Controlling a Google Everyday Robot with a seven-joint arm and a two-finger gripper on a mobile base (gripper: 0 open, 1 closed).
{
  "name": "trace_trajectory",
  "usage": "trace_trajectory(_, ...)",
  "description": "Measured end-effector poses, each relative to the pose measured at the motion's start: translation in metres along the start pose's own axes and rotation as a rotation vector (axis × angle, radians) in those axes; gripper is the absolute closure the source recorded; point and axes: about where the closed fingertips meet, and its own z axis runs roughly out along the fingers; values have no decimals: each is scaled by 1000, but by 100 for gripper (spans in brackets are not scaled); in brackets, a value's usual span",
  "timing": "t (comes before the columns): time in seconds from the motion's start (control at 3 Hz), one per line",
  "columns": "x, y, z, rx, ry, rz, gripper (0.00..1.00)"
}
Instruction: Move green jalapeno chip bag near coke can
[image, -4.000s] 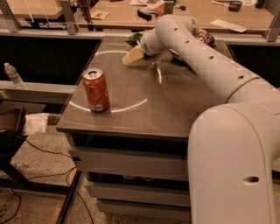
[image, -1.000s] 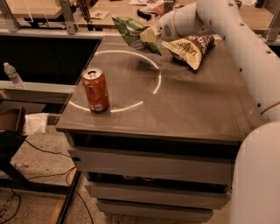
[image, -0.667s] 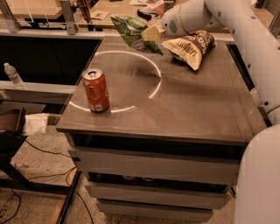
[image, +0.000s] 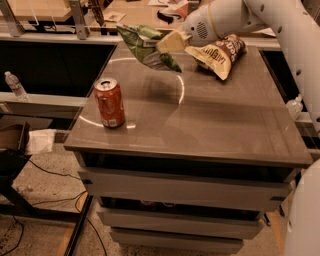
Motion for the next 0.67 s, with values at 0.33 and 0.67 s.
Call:
trace_trajectory(0.33,8,25,-2,-68,19,23,100)
trace_trajectory(0.67,14,44,-2,-123,33,47,100)
